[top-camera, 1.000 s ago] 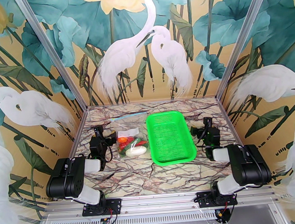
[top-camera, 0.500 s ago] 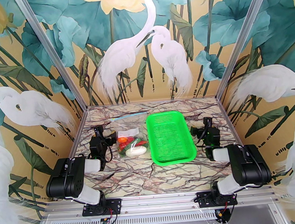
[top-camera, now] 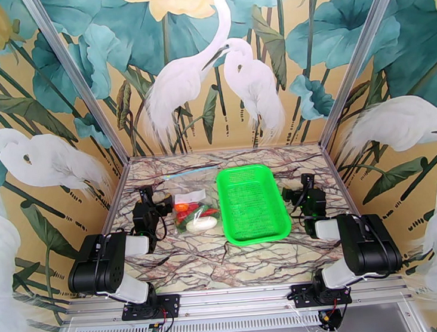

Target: Place the food in the zip-top bag and seal the zipper

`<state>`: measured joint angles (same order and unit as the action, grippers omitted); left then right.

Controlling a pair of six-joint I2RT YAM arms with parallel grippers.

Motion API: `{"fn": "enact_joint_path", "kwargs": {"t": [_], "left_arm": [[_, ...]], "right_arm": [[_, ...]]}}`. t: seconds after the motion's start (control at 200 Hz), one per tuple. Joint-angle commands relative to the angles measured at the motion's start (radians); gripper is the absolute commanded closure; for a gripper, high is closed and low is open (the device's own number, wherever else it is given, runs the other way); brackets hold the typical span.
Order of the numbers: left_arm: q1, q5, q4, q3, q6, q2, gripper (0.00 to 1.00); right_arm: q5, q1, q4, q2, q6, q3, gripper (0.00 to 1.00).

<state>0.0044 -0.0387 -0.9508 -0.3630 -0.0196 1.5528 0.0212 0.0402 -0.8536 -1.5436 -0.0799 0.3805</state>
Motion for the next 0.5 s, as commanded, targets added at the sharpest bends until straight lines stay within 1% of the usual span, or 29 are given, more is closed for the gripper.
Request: {"fn": "enact_joint_path", "kwargs": {"t": [0.0, 0.49], "left_arm": [[-0.008, 0.017, -0.005, -0.013, -0.008, 0.008, 0.0], [0.007, 0.048, 0.018, -0.025, 0.0, 0.009, 0.0]], "right_arm": [[-0.019, -0.003, -0.01, -0.004, 0.009, 0.015, 0.01], [-0.02, -0.003, -0.01, -0.004, 0.008, 0.015, 0.01]]}}
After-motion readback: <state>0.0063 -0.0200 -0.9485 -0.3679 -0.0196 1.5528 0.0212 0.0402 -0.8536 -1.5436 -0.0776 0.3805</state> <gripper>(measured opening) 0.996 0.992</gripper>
